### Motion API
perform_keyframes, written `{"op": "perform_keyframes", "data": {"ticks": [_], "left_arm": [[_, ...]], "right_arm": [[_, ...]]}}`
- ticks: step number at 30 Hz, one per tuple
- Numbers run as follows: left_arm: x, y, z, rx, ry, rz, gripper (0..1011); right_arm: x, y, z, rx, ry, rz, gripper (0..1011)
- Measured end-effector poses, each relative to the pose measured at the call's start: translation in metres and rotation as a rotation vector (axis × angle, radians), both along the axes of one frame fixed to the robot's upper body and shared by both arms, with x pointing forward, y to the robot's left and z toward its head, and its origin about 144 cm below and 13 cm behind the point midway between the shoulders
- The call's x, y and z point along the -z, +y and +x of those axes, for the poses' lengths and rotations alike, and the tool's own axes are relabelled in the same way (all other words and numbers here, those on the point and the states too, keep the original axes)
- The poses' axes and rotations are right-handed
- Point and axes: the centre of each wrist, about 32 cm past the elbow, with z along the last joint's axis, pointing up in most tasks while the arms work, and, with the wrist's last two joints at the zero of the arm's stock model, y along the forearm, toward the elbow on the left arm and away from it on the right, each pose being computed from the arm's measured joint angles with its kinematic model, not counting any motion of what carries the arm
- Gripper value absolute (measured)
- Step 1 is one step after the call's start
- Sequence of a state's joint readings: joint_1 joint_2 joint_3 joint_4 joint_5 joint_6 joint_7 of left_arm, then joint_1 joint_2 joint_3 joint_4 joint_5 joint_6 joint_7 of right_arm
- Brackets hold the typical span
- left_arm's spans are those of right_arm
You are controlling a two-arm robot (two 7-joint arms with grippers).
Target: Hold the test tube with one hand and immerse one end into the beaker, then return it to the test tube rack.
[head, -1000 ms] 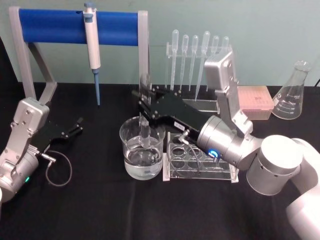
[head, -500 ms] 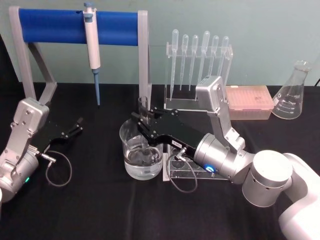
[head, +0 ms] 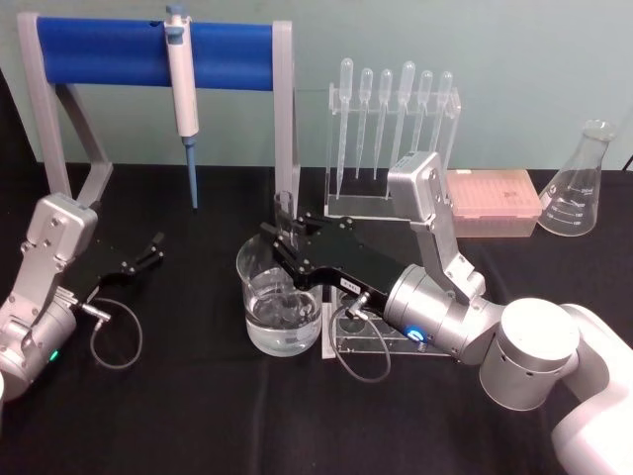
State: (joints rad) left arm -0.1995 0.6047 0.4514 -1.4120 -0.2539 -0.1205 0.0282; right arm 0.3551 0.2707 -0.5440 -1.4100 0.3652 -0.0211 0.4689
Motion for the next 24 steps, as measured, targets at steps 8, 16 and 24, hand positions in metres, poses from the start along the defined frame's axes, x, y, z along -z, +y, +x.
{"op": "perform_keyframes", "data": {"ticks": [8, 16, 24], "left_arm": [[0.0000, 0.0000, 0.0000, 0.000, 0.000, 0.000, 1000], [0.0000, 0.0000, 0.0000, 0.000, 0.000, 0.000, 1000], [0.0000, 0.0000, 0.0000, 0.000, 0.000, 0.000, 1000]], "right_arm": [[-0.0005, -0.0001, 0.0002, 0.000, -0.001, 0.001, 224], [-0.0007, -0.0001, 0.0003, 0.001, -0.001, 0.002, 224], [-0.0007, -0.0001, 0.0003, 0.001, 0.000, 0.002, 224]]}}
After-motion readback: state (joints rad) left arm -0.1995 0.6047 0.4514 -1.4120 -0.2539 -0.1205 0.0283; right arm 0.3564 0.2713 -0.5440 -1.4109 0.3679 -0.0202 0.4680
